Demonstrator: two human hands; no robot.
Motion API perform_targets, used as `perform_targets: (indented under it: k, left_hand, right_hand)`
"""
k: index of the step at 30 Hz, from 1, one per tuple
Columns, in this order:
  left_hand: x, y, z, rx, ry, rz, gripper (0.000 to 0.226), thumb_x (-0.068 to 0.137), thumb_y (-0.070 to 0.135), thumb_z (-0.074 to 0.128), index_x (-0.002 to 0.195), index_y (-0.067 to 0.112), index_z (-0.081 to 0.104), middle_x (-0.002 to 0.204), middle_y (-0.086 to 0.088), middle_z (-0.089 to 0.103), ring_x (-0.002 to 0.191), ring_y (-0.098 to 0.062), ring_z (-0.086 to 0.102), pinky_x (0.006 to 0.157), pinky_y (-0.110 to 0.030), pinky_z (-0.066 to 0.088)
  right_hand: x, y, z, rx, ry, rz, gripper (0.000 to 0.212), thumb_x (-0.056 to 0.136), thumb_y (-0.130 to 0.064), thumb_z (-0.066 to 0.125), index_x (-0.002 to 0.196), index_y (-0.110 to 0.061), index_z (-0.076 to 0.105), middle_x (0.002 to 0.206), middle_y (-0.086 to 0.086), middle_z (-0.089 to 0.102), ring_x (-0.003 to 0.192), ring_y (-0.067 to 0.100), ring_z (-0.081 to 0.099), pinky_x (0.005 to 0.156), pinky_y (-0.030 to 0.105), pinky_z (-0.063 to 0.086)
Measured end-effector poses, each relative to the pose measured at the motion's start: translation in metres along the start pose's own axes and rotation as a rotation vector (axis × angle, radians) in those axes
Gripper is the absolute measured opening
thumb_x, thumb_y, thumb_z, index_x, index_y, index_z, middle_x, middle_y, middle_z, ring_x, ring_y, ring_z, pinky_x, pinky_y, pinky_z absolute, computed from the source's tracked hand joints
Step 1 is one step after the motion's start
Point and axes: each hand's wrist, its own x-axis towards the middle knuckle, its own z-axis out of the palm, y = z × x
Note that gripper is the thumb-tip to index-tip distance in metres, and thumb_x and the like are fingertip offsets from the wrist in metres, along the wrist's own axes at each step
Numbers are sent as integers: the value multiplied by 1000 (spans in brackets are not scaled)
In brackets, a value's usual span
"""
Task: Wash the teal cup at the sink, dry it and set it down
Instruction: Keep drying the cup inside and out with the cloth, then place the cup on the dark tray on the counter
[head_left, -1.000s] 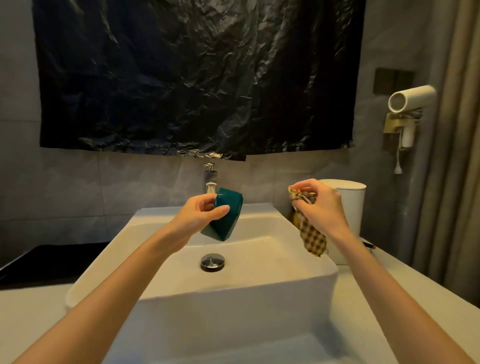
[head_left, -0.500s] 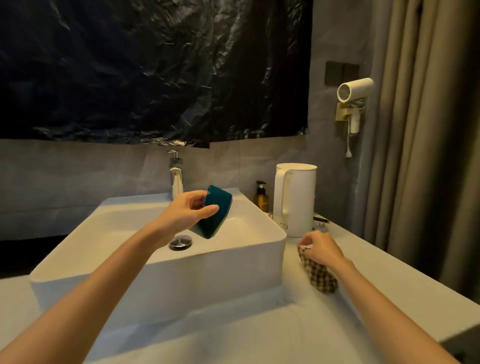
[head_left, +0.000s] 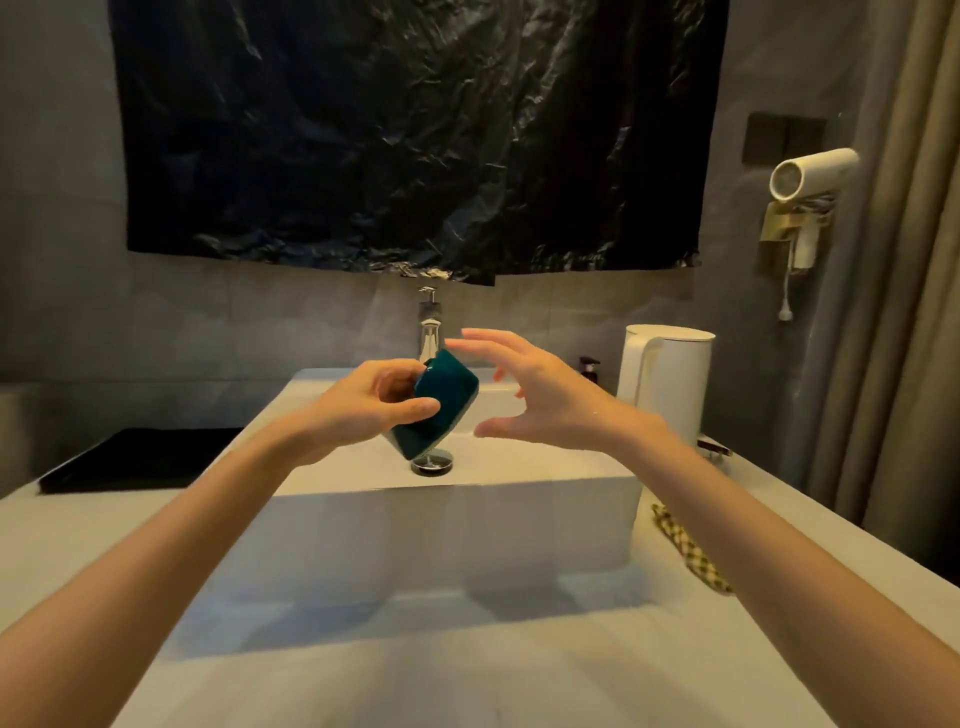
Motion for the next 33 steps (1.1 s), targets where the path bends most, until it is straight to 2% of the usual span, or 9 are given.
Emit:
perform_targets:
  k: [5, 9, 11, 15, 22, 26, 28, 30, 33]
  left_hand:
    - [-46, -19, -47, 31, 1, 4, 37, 87, 18, 62, 123, 17, 55, 114, 0, 67, 110, -14, 61, 99, -37, 47]
    - [-76, -42, -83, 75, 24, 21, 20, 90, 10, 58, 108, 19, 60, 95, 13, 70, 90, 0, 64, 78, -17, 50]
    - [-88, -56, -105, 107, 28, 17, 17, 91, 8, 55, 103, 20, 59, 85, 16, 69, 80, 3, 63, 68, -10, 47]
    - [-102, -87, -150, 224, 31, 2, 21, 91, 14, 58, 111, 18, 58, 98, 7, 67, 96, -10, 64, 86, -27, 53]
    - [-111, -133, -227, 379, 20, -74, 22, 89, 25, 59, 110, 25, 61, 99, 8, 65, 94, -15, 60, 85, -44, 49]
    - [-119, -153, -253, 489, 2, -239, 31, 92, 33, 54, 114, 52, 41, 117, 25, 53, 114, -8, 32, 101, -25, 27]
    - [-123, -158, -260, 501, -8, -273, 31, 93, 32, 52, 115, 51, 39, 116, 30, 48, 112, -2, 23, 105, -23, 16]
    - [-127, -161, -262, 523, -21, -266, 30, 94, 27, 52, 118, 44, 44, 113, 30, 49, 104, 8, 27, 108, -22, 11]
    - [-133, -173, -263, 558, -63, -266, 26, 95, 25, 51, 118, 36, 51, 112, 22, 58, 102, 6, 44, 112, -29, 8]
  right_hand:
    - [51, -28, 27, -90, -81, -169, 72, 79, -35, 76, 137, -46, 35, 153, -17, 27, 135, 10, 35, 100, 40, 48]
    - [85, -67, 51, -115, -97, -271, 61, 81, -38, 73, 131, -44, 39, 137, -22, 44, 102, -17, 43, 75, 13, 46]
    - [104, -82, 68, -131, -92, -321, 57, 79, -41, 73, 126, -42, 41, 128, -23, 48, 93, -14, 43, 72, 19, 47]
    - [148, -106, 106, -171, -99, -433, 55, 76, -46, 73, 121, -35, 44, 116, -18, 55, 98, 2, 47, 74, 33, 52]
    - [220, -141, 166, -119, -140, -547, 46, 72, -39, 73, 107, -24, 48, 97, -10, 53, 80, 14, 53, 55, 40, 49]
    - [245, -156, 185, -128, -225, -545, 46, 73, -39, 73, 107, -23, 48, 99, -7, 56, 83, 18, 57, 53, 34, 46]
    - [251, -167, 193, -130, -260, -517, 44, 75, -38, 72, 108, -21, 49, 103, -4, 57, 86, 19, 57, 54, 31, 41]
    - [252, -175, 203, -119, -294, -472, 39, 80, -35, 69, 110, -19, 49, 107, -2, 57, 87, 21, 59, 53, 29, 37]
    - [246, -183, 225, -72, -325, -385, 31, 82, -28, 68, 105, -16, 51, 102, 1, 57, 81, 23, 62, 50, 31, 42]
